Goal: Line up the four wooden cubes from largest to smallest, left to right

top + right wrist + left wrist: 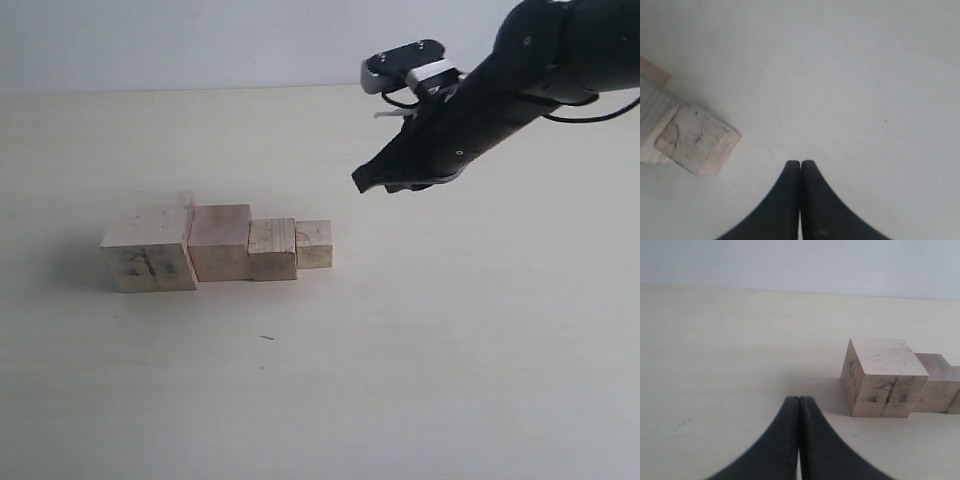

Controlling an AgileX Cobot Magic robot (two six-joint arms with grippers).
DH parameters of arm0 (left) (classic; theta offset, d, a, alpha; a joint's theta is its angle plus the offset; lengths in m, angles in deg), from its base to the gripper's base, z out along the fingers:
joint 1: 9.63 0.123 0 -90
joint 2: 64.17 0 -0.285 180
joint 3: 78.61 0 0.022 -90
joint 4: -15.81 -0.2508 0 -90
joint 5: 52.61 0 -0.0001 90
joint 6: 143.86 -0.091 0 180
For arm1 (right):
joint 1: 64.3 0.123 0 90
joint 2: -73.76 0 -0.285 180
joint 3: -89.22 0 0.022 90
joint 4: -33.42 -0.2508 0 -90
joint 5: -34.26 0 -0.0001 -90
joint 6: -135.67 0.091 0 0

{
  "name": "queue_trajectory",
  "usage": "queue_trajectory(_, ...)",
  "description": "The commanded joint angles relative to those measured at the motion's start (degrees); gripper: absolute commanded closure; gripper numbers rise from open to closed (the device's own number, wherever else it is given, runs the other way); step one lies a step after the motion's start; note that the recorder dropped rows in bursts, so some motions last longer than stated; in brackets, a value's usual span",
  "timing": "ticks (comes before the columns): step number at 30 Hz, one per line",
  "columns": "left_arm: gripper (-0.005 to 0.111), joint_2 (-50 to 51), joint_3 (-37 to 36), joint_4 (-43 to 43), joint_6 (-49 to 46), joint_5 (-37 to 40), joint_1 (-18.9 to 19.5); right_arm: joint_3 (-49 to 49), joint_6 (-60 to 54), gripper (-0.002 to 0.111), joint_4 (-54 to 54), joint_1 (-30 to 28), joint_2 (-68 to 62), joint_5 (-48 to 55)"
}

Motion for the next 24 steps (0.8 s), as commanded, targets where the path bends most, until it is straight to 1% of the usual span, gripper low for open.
queue_trajectory(1,0.107,-0.31,-0.19,-0.10,0.02,-0.52,-0.27,6.73,7.32,0.108,-1.79,-0.20,8.19,-6.81)
queue_trajectory(7,0.107,-0.31,-0.19,-0.10,0.02,-0.52,-0.27,11.43,10.49,0.108,-1.79,-0.20,17.83,-4.38)
queue_trajectory(11,0.107,-0.31,-0.19,-0.10,0.02,-0.52,-0.27,11.65,14.08,0.108,-1.79,-0.20,22.36,-4.11)
queue_trajectory(14,0.107,-0.31,-0.19,-0.10,0.02,-0.52,-0.27,11.65,12.03,0.108,-1.19,-0.20,24.48,-4.11)
queue_trajectory(20,0.107,-0.31,-0.19,-0.10,0.02,-0.52,-0.27,11.65,11.77,0.108,-2.67,-0.20,27.32,-4.23)
queue_trajectory(24,0.107,-0.31,-0.19,-0.10,0.02,-0.52,-0.27,11.54,9.94,0.108,1.09,-0.20,29.06,-3.87)
